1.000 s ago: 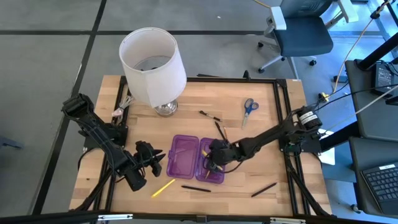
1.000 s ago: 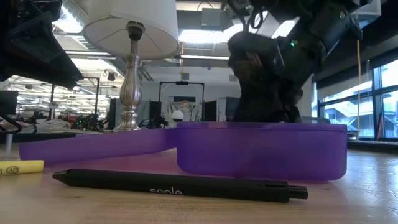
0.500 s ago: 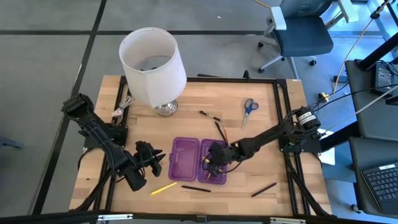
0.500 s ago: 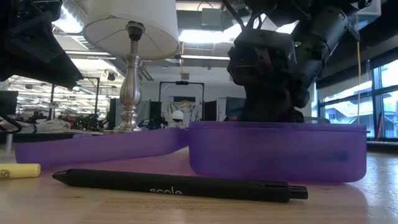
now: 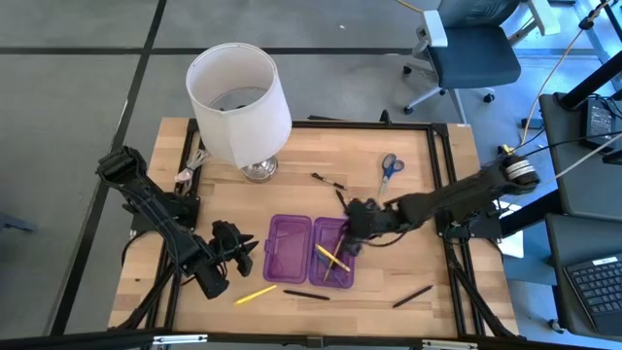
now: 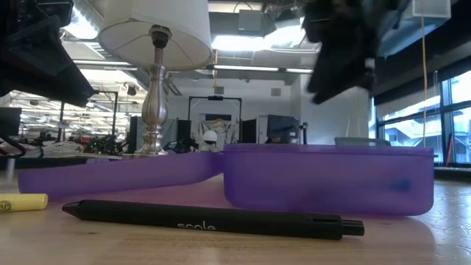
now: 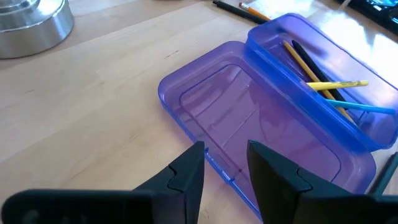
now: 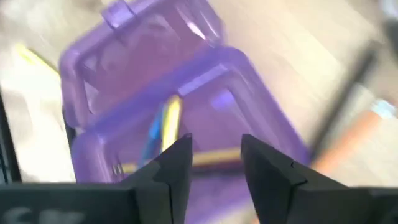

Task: Pick & place school supplies into a supply box
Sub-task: Put the black pen into the purple supply box

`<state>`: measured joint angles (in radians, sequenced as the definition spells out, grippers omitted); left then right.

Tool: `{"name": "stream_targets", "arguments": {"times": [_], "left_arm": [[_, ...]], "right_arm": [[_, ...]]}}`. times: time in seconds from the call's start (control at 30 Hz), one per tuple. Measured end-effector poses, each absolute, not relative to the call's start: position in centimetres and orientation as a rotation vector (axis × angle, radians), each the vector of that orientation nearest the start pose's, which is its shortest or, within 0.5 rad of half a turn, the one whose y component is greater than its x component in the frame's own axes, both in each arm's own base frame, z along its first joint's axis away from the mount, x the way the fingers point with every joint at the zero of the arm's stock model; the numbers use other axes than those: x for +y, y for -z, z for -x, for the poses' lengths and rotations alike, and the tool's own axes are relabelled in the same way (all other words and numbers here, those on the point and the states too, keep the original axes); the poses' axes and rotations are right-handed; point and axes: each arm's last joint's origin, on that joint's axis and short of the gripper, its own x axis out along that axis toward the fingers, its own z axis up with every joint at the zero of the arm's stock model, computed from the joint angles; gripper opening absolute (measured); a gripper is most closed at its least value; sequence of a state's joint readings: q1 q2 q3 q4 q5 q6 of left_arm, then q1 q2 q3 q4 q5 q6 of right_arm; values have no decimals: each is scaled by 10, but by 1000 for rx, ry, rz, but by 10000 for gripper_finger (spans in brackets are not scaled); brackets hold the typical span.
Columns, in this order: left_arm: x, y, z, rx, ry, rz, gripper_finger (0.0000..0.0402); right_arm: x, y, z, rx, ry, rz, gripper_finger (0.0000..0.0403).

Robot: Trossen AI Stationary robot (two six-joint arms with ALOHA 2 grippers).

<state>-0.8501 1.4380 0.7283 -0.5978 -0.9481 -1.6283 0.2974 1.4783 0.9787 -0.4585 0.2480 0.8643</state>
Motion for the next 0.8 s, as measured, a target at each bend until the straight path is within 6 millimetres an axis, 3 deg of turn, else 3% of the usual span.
{"name": "stream_targets", "arguments": {"times": [0.17,0.3,0.53,0.8], "left_arm": [[-159,-169,-171,484,-625,510,116],[-159,-169,-171,484,-626,507,114],[-159,-169,-171,496,-615,468,116],[-157,-171,-171,458,-612,387,112]], "right_arm": [[80,-237,-259,938,373,-549,139],[93,-235,-247,1087,214,-504,139],[143,-222,-227,1191,-25,-236,139],[192,-198,-205,1286,-83,-175,139]]}}
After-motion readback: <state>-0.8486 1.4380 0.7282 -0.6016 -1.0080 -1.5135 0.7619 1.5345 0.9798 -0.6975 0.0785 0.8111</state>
